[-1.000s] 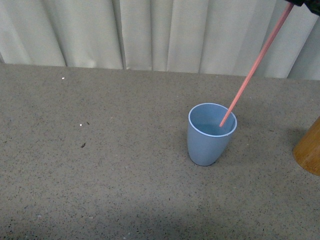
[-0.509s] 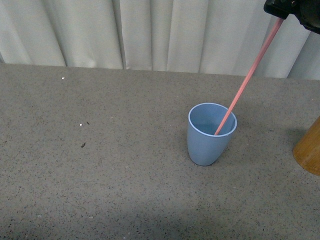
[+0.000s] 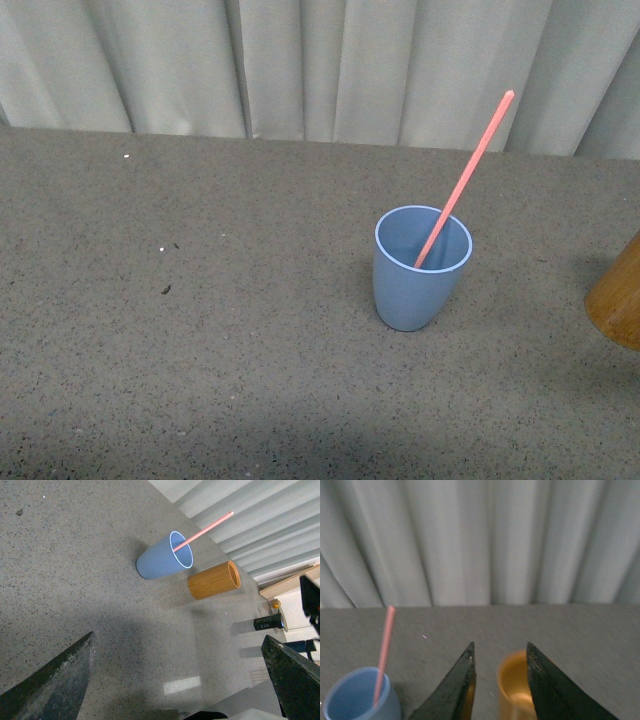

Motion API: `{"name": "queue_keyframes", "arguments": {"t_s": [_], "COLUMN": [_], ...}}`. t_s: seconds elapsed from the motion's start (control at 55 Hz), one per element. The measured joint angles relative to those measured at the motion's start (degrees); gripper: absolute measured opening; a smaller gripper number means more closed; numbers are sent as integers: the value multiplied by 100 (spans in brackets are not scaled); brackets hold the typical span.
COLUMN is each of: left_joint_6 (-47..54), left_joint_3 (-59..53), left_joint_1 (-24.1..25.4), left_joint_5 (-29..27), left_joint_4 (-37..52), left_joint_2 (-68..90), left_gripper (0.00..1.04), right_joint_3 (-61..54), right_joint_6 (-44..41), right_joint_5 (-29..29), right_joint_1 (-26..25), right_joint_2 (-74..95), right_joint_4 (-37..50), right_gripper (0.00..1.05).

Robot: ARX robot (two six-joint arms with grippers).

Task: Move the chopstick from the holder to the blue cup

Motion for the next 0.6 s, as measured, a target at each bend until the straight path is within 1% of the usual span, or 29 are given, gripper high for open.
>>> {"name": "queue_keyframes", "arguments": {"t_s": [0.036, 0.055, 0.091, 0.109, 0.145, 0.182, 0.236, 0.291, 0.6], "left_joint_6": [0, 0, 0, 0, 0, 0, 0, -2, -2], "left_joint_3": [0, 0, 0, 0, 0, 0, 0, 0, 0], "left_joint_1": [0, 0, 0, 0, 0, 0, 0, 0, 0], "left_joint_5": [0, 0, 2, 2, 2, 0, 2, -2, 0], "left_joint_4": [0, 0, 0, 0, 0, 0, 0, 0, 0], "left_joint_2": [0, 0, 0, 0, 0, 4, 2, 7, 7], "left_gripper": [98, 98, 98, 98, 98, 98, 98, 98, 98], "right_joint_3": [-378, -455, -752, -813, -949, -949, -946, -946, -949], "right_joint_6": [-44, -48, -83, -87, -120, -162, -166, -166, -190], "right_joint_5": [-7, -13, -85, -96, -151, -151, -151, -151, -157], "right_joint_1": [-155, -175, -201, -201, -201, -201, -214, -216, -216], "right_joint_2": [-964, -1215, -2284, -2538, -3458, -3982, -4581, -4811, -4865], "right_joint_4": [-772, -992, -1902, -2109, -2767, -3069, -3202, -3226, -3254], "right_gripper": [21, 19, 12, 10, 3, 1, 1, 1, 2]}}
